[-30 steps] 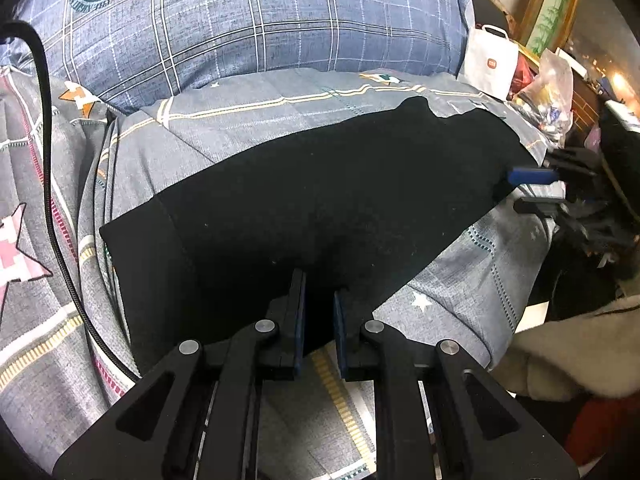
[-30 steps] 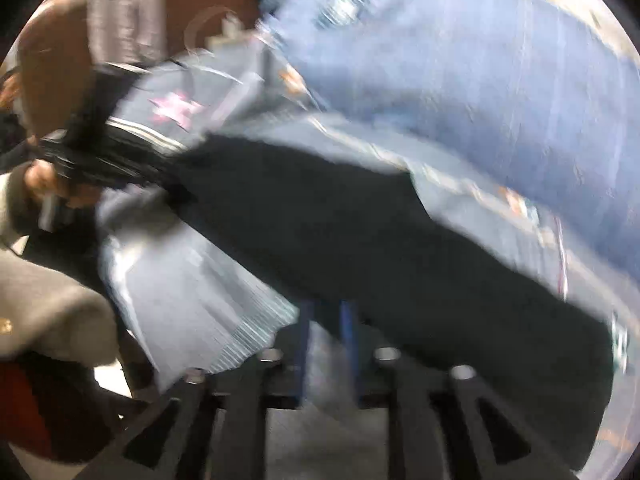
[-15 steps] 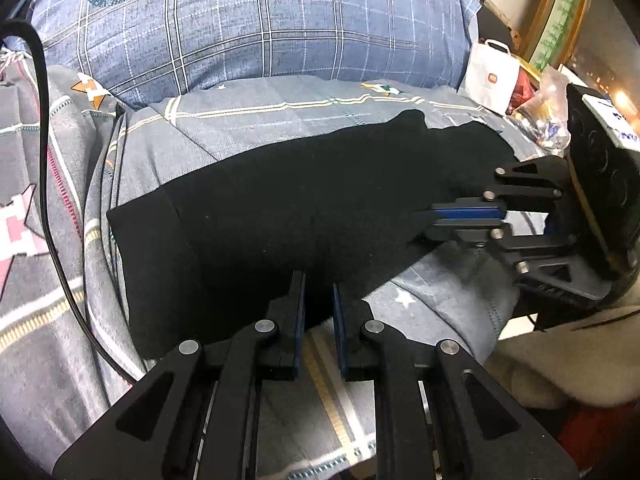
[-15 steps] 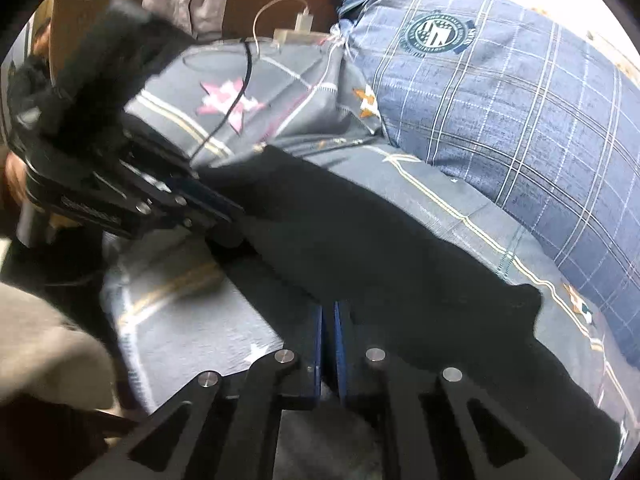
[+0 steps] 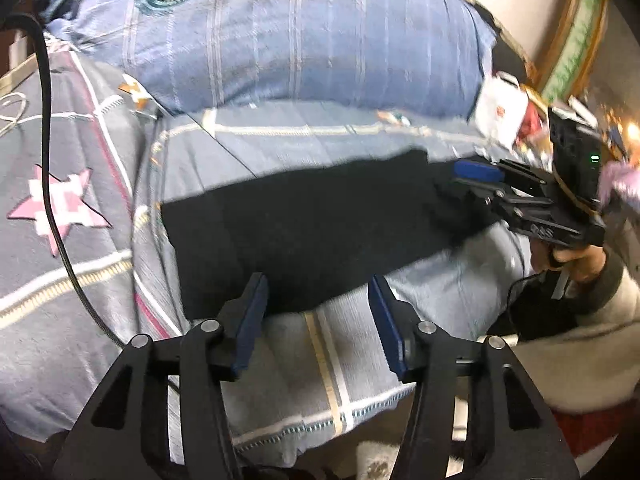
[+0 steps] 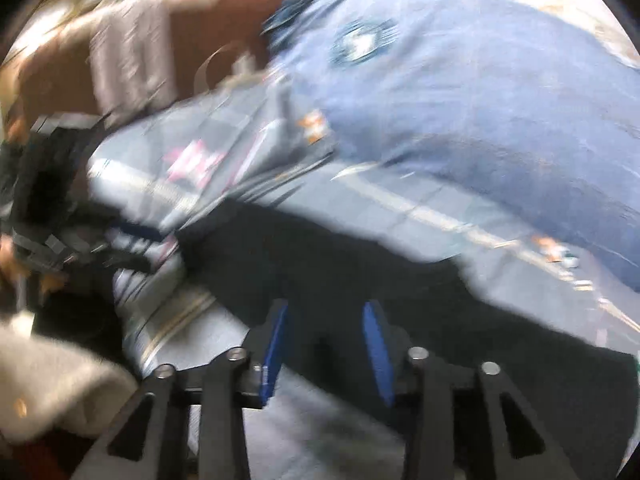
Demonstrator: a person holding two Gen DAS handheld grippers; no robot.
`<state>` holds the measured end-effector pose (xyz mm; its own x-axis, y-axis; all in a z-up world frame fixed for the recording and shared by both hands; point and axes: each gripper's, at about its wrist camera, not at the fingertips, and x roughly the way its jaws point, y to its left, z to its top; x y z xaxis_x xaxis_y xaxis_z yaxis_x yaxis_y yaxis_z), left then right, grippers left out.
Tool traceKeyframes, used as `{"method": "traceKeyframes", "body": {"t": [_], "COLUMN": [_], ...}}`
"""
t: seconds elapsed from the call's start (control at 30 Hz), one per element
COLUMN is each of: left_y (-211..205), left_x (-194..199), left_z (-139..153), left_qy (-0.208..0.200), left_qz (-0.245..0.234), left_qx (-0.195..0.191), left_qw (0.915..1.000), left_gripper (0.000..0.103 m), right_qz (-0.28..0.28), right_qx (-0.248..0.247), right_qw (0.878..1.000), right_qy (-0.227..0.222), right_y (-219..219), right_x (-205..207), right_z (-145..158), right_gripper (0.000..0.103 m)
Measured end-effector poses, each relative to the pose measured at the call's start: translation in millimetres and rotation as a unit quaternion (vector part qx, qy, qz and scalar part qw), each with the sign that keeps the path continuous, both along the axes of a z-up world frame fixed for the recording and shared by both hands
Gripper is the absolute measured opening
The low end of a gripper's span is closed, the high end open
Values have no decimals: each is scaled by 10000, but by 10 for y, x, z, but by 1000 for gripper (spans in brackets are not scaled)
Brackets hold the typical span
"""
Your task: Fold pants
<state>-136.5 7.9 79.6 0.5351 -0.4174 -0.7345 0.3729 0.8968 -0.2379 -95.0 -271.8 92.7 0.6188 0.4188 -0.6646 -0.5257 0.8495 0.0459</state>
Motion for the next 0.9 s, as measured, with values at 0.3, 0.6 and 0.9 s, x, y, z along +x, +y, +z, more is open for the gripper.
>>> {"method": "traceKeyframes", "body": {"t": [0.3, 0.6, 0.9], "left_y": [-241, -301, -667], "left_x": [370, 382, 454], "left_z": [-294, -502, -93], "left_qy": [107, 396, -95], "left_qz": [254, 268, -136], "left_qx": [167, 231, -150], "left_qw": [9995, 9986, 9997], "left_gripper": [53, 53, 53], "right_qz": [-745, -1079, -3235], "right_qx": [-1, -68, 743], "right_qw": [9932, 9914, 9419], "right_qy": [889, 732, 511], "right_y": [-95, -133, -1658], "right_x": [837, 804, -125], "right_z": [-349, -482, -161], "right_gripper": [13, 20, 44]}}
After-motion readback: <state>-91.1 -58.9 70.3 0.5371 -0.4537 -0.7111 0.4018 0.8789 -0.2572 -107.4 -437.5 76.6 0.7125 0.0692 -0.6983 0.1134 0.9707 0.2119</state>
